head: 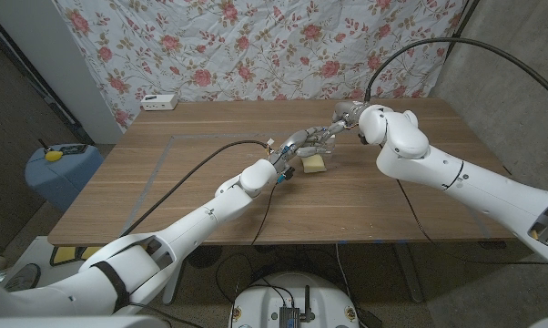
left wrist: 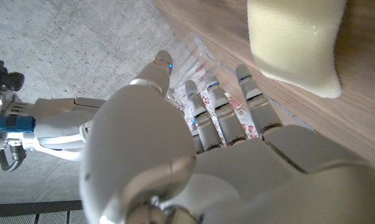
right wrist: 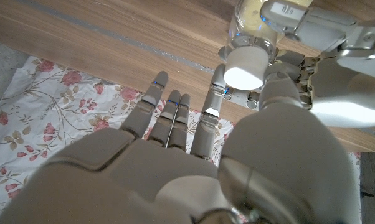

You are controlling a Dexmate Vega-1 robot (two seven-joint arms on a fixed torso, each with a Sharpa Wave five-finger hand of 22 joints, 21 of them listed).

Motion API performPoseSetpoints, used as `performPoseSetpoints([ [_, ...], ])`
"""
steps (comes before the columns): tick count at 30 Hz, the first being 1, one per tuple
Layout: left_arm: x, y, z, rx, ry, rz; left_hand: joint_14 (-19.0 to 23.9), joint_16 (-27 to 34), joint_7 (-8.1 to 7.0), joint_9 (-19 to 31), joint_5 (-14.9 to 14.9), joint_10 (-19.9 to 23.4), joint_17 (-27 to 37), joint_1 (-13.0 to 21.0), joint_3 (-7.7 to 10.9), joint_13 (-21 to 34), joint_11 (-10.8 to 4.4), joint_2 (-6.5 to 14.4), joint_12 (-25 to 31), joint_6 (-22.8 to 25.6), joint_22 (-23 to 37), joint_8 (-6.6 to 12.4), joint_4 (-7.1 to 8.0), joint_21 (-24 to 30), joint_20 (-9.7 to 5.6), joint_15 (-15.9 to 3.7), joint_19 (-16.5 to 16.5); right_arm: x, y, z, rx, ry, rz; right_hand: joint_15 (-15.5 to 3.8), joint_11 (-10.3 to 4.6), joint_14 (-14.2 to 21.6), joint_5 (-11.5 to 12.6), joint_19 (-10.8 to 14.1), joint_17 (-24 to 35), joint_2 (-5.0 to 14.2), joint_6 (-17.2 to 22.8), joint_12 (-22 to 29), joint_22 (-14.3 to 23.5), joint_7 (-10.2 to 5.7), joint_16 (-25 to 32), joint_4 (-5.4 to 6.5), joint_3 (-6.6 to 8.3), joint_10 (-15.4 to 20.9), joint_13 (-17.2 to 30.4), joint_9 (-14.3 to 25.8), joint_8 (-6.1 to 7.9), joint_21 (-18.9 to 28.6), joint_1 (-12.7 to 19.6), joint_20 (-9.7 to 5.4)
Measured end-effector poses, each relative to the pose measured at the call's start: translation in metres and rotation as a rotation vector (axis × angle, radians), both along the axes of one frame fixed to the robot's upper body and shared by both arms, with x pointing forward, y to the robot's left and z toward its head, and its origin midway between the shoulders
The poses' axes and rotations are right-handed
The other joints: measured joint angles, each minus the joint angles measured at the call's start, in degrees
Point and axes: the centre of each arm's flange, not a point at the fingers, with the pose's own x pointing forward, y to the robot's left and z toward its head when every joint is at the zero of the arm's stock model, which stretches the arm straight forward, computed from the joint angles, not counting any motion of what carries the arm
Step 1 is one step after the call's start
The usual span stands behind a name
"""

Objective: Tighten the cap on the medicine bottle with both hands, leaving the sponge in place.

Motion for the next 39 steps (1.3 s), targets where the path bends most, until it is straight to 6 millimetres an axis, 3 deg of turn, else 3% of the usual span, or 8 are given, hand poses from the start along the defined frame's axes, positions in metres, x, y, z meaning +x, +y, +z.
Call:
performPoseSetpoints([
  [8, 0.000, 0.000, 0.000, -0.001, 0.000, -0.001, 0.0, 0.0, 0.00, 0.0, 0.0, 0.0, 0.0, 0.0, 0.00, 0.0, 0.00, 0.0, -0.2, 0.0, 0.0, 0.00, 0.00, 0.0, 0.00, 0.00, 0.0, 0.001, 0.002, -0.004, -0.004, -0.015, -0.011, -0.14, -0.30, 1.6, -0.1, 1.2, 0.0, 0.05, 1.9, 0.2, 0.0, 1.86, 0.4, 0.15, -0.45, 2.1, 0.0, -0.3, 0.89, 0.0, -0.8, -0.19],
  [10, 0.000, 0.001, -0.001, -0.001, 0.000, 0.000, 0.0, 0.0, 0.00, 0.0, 0.0, 0.0, 0.0, 0.0, 0.00, 0.0, 0.00, 0.0, -0.2, 0.0, 0.0, 0.00, 0.00, 0.0, 0.00, 0.00, 0.0, 0.001, 0.001, -0.003, -0.004, -0.023, -0.018, 0.03, -0.46, 2.0, -0.1, 1.4, 0.0, -0.09, 3.4, 0.2, 0.0, 0.91, 0.4, 0.16, -0.46, 2.5, 0.0, -0.4, 0.95, 0.0, -1.1, -0.36],
  [18, -0.001, 0.001, -0.001, -0.003, -0.001, -0.002, 0.0, 0.0, -0.21, 0.0, 0.0, 0.0, 0.1, 0.1, 0.00, 0.0, 0.00, -0.1, 0.1, 0.2, 0.0, 0.00, 0.00, 0.0, 0.00, 0.00, 0.0, 0.002, 0.004, -0.009, -0.003, -0.029, -0.028, -0.09, -0.66, 3.4, 0.2, 2.3, 0.0, -0.37, 5.5, 0.4, 0.0, 1.79, 0.6, 0.72, -1.02, 4.4, 0.0, -0.6, 1.67, 0.0, -2.8, -0.90],
  [19, -0.001, 0.001, -0.001, -0.004, -0.001, -0.002, 0.0, 0.0, -0.21, 0.0, 0.0, 0.0, 0.1, 0.1, 0.00, 0.0, 0.00, -0.1, 0.1, 0.2, 0.0, 0.00, -0.01, 0.0, 0.00, 0.00, 0.0, 0.002, 0.004, -0.008, -0.001, -0.034, -0.032, -0.10, -0.70, 3.6, 0.2, 2.5, 0.0, -0.52, 7.1, 0.4, 0.0, 0.78, 0.6, 0.88, -1.18, 4.8, 0.0, -0.6, 1.69, 0.0, -3.2, -0.93],
  [25, -0.002, 0.002, -0.002, -0.006, -0.002, -0.003, 0.0, 0.0, -0.20, 0.0, 0.0, 0.0, 0.1, 0.1, -0.01, 0.0, 0.00, -0.1, 0.1, 0.2, 0.0, 0.00, -0.01, 0.0, 0.01, 0.00, 0.0, 0.002, 0.004, -0.010, 0.004, -0.047, -0.045, -0.27, -0.88, 4.6, 0.6, 3.0, 0.0, -0.58, 9.8, 0.4, 0.0, 0.77, 0.9, 1.43, -1.73, 6.4, -0.3, -0.8, 2.10, 0.3, -4.5, -1.35],
  [28, -0.003, 0.002, -0.002, -0.008, -0.002, -0.003, 0.0, 0.0, -0.20, 0.0, -0.1, 0.0, 0.1, 0.0, -0.01, 0.0, 0.00, 0.0, 0.1, 0.2, 0.0, 0.00, -0.01, 0.0, 0.01, 0.00, 0.0, 0.003, 0.006, -0.011, 0.006, -0.050, -0.047, -0.19, -1.90, 5.5, 0.6, 3.5, 0.0, -0.14, 11.4, 0.4, 0.0, 0.89, 1.1, 1.21, -1.96, 7.5, -0.3, -0.8, 2.52, 0.4, -5.0, -1.44],
  [34, -0.004, 0.003, -0.003, -0.014, -0.002, -0.001, 0.0, 0.0, -0.19, 0.0, -0.1, 0.0, 0.1, -0.5, -0.01, 0.0, 0.00, -0.1, 0.1, 0.2, 0.0, 0.00, -0.01, 0.0, 0.01, 0.00, 0.0, 0.003, 0.006, -0.012, 0.010, -0.061, -0.056, -0.26, -1.87, 6.4, 0.6, 4.3, 0.0, -0.27, 14.0, 0.6, 0.0, 0.92, 1.1, 1.44, -2.19, 9.0, -0.3, -0.8, 3.00, 0.4, -5.4, -2.06],
  [39, -0.004, 0.003, -0.004, -0.017, -0.002, 0.000, 0.0, 0.0, -0.20, 0.0, -0.1, 0.0, 0.1, -0.5, -0.01, 0.0, -0.01, -0.1, 0.0, 0.2, 0.0, 0.00, -0.01, 0.0, 0.01, 0.00, 0.0, 0.003, 0.007, -0.014, 0.011, -0.067, -0.066, -0.29, -2.73, 7.0, 0.6, 4.6, 0.0, -0.55, 18.6, 0.6, 0.0, -1.78, 1.1, 1.67, -2.91, 10.6, -0.3, -0.8, 3.67, 0.4, -6.8, -2.37],
])
